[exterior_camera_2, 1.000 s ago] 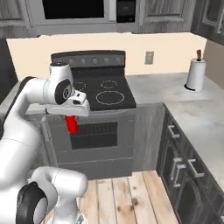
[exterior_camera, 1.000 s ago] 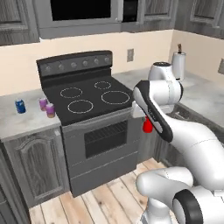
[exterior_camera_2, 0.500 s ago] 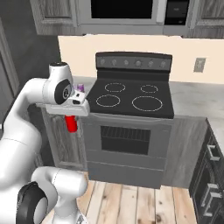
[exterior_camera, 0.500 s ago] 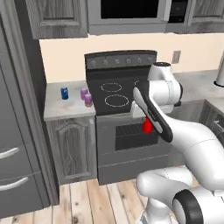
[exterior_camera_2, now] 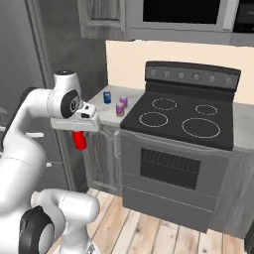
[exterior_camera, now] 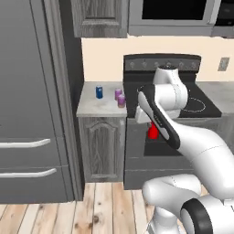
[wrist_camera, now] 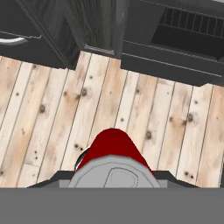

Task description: Four empty soda cans are scattered around the kitchen. Gather all the cans and cluster them next to the stove for recycling.

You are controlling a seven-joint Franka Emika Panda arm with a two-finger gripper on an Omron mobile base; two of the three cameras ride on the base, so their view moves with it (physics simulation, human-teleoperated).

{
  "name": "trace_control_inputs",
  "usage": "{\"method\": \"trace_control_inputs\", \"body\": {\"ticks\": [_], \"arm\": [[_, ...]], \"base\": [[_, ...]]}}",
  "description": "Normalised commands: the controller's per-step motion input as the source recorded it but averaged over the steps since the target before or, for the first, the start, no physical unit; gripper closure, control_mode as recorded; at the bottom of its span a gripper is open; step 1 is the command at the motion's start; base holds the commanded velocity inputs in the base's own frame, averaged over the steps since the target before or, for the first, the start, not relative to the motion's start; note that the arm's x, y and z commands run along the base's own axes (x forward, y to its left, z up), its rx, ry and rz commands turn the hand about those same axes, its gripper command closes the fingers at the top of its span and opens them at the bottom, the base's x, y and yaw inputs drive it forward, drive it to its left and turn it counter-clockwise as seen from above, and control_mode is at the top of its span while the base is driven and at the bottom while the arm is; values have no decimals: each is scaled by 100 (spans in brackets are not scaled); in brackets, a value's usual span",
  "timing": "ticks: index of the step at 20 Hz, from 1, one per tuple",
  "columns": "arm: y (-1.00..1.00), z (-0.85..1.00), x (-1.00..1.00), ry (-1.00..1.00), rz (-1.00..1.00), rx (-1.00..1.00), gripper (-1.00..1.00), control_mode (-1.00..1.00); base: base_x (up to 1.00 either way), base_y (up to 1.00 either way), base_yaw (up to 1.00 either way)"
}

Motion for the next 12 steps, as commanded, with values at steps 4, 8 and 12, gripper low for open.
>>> {"method": "trace_control_inputs", "body": {"ticks": [4, 8, 12], "arm": [[0, 0, 0, 0, 0, 0, 100, 100], [0, 0, 0, 0, 0, 0, 100, 100], [0, 0, 0, 0, 0, 0, 100, 100]], "base": [[55, 21, 27], [63, 1, 21], [61, 0, 8]]}}
